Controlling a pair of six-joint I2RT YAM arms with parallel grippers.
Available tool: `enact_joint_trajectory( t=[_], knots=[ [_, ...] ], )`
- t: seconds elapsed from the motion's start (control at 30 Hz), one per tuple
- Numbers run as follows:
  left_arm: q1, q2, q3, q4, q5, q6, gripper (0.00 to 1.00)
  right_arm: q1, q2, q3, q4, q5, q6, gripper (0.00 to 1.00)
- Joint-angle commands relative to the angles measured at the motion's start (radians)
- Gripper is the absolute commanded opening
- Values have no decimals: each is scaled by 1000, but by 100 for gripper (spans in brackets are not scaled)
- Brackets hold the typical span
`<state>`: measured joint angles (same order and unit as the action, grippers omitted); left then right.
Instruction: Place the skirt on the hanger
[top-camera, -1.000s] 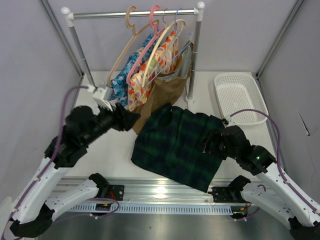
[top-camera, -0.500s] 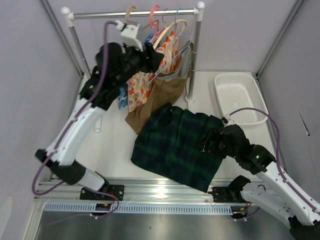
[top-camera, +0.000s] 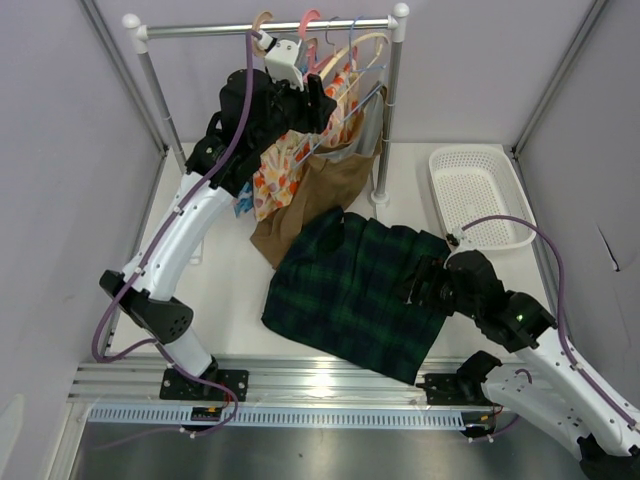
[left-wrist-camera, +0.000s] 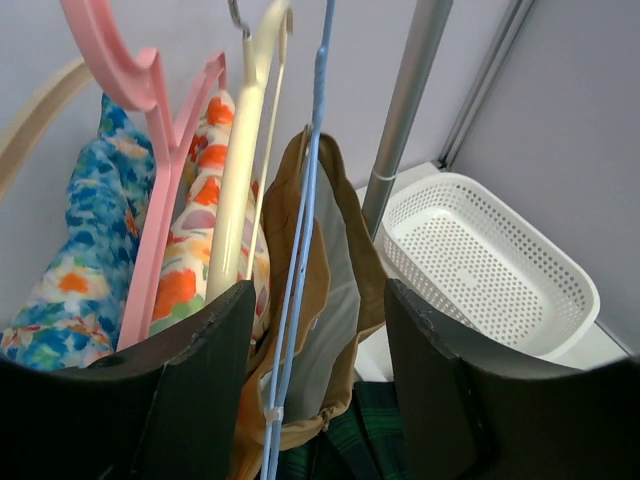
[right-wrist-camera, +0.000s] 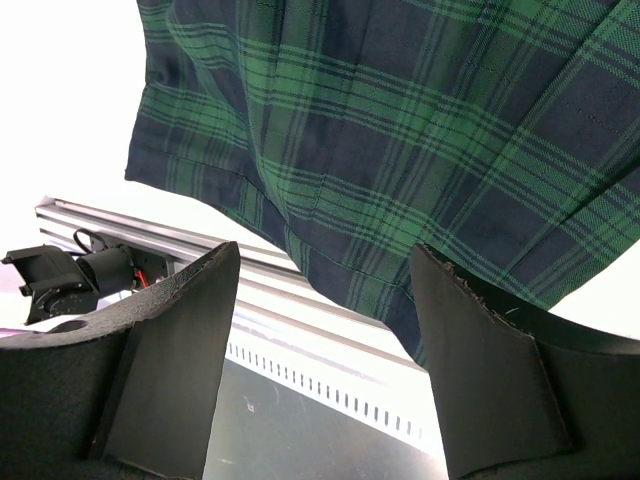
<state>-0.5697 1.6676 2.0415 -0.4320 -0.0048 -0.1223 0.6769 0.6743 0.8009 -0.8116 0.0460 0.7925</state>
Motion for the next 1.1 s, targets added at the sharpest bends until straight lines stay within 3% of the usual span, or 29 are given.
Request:
enact_joint_trajectory(
  t=[0.0,0.8,1.07],
  knots=[
    [7,-43,25,25,37,30,60,1,-7,9,23,15,-3,74],
    [54,-81,8,68,129,27,60,0,28,-32,66,-11,4,74],
    [91,-10,74,16,150,-22,59,1,16,-45,61,-18,14,74]
  ],
)
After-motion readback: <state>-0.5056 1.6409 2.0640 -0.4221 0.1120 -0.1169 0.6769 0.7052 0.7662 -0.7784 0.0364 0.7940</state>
